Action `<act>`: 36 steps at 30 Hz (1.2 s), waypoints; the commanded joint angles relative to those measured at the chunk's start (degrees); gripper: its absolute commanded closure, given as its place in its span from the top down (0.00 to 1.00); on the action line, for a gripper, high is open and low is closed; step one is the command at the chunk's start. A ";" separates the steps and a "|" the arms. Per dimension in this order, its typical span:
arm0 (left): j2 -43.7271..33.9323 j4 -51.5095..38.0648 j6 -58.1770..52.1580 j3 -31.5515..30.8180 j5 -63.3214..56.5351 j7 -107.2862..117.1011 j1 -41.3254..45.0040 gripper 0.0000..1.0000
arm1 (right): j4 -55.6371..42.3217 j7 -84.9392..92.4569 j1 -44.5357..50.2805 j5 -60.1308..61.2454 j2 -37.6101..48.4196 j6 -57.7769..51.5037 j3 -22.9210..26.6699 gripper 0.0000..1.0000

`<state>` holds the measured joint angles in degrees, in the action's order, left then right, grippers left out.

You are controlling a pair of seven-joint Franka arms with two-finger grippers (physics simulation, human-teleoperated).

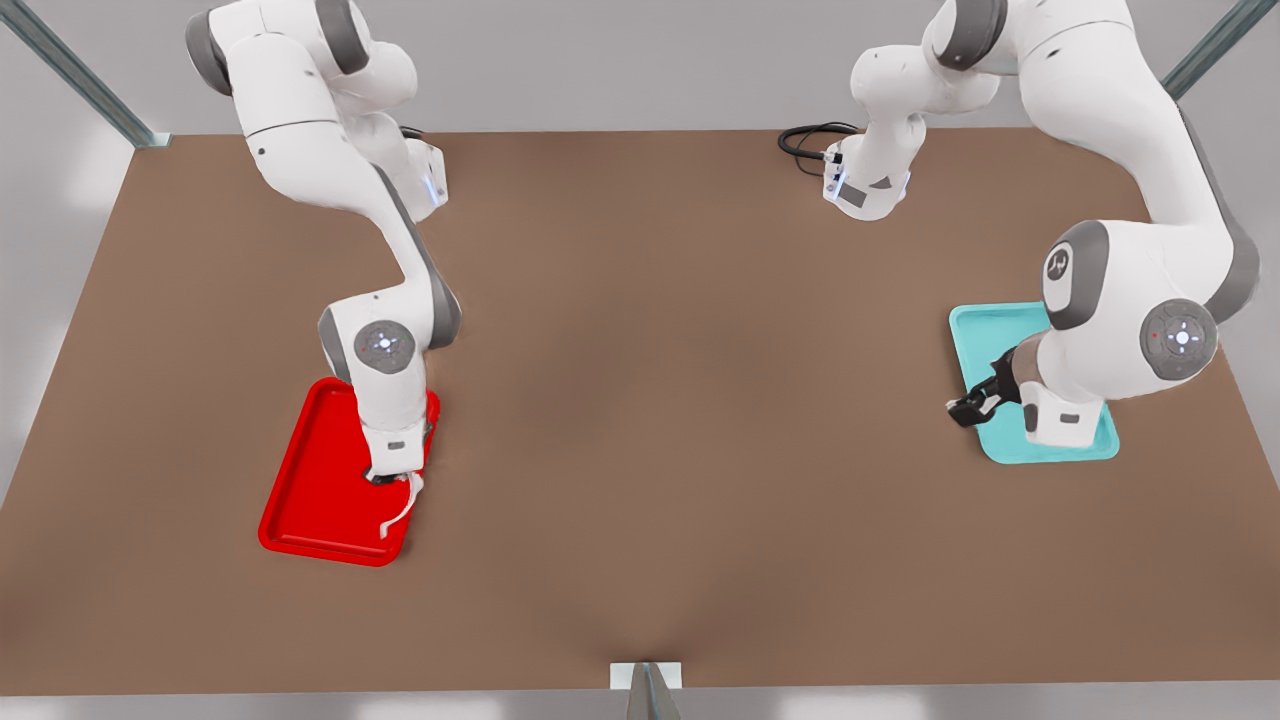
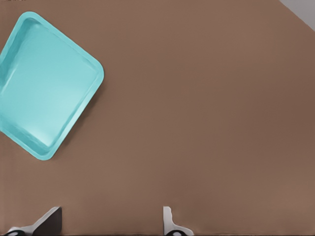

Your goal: Take the drainage pipe clamp from the left arm, pass it to the right arm, and place it in the plate on the right side

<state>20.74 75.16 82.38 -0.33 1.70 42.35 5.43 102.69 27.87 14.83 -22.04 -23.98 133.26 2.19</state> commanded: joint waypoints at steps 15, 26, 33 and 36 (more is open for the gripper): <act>2.20 -10.65 -15.32 -0.03 -1.35 -40.16 1.60 1.00 | 0.41 -3.08 -8.41 6.21 -5.11 -5.91 -0.17 1.00; 2.20 -10.74 -15.32 -0.03 -1.43 -40.16 1.60 1.00 | -5.38 -8.70 -8.24 20.72 6.67 -26.98 -0.52 1.00; 2.20 -10.65 -15.06 -0.03 -1.43 -40.16 1.60 1.00 | -16.73 -25.58 -4.90 24.14 9.39 -45.98 -0.52 1.00; 2.20 -10.65 -15.06 -0.03 -1.43 -40.16 1.60 1.00 | -21.03 -25.23 -2.53 22.92 10.18 -51.15 -0.53 1.00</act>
<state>23.02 64.53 67.27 -0.35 0.29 7.67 7.03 83.13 14.46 11.53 0.74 -14.01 92.97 1.65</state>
